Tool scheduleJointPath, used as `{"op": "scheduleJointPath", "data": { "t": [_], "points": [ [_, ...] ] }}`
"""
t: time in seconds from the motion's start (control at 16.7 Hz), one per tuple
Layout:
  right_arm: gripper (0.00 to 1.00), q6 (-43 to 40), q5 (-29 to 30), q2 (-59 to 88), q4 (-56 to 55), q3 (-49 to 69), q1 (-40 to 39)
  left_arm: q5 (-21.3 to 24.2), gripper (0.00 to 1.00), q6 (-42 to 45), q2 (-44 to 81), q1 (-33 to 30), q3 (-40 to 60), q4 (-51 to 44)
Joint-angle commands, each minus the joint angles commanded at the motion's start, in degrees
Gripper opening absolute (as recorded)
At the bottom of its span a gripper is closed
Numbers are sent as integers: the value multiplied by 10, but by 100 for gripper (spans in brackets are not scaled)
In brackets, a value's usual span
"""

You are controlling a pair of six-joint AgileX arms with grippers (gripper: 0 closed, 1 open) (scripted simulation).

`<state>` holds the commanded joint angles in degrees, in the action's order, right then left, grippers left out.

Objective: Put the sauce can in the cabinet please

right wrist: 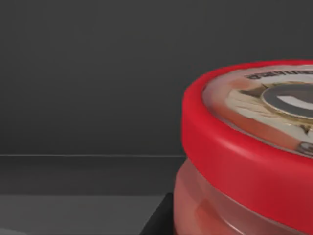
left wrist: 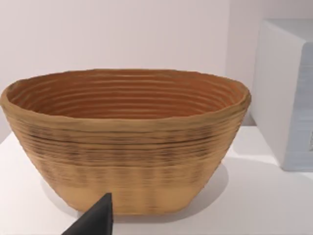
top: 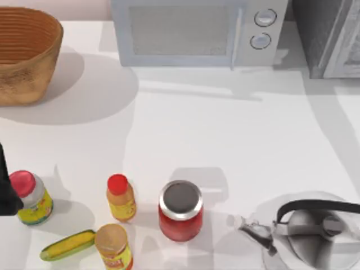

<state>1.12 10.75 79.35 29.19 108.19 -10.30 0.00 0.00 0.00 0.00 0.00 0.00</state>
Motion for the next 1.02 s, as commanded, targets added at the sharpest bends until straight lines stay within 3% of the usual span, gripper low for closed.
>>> {"op": "scheduleJointPath", "data": {
  "t": [0.6, 0.96, 1.02],
  "points": [
    [0, 2, -33, 260, -41, 221, 38, 0, 100, 0, 0, 0, 0, 0],
    [0, 0, -38, 275, -43, 233, 44, 0, 100, 0, 0, 0, 0, 0],
    [8, 0, -38, 275, -43, 233, 44, 0, 100, 0, 0, 0, 0, 0]
  ]
}}
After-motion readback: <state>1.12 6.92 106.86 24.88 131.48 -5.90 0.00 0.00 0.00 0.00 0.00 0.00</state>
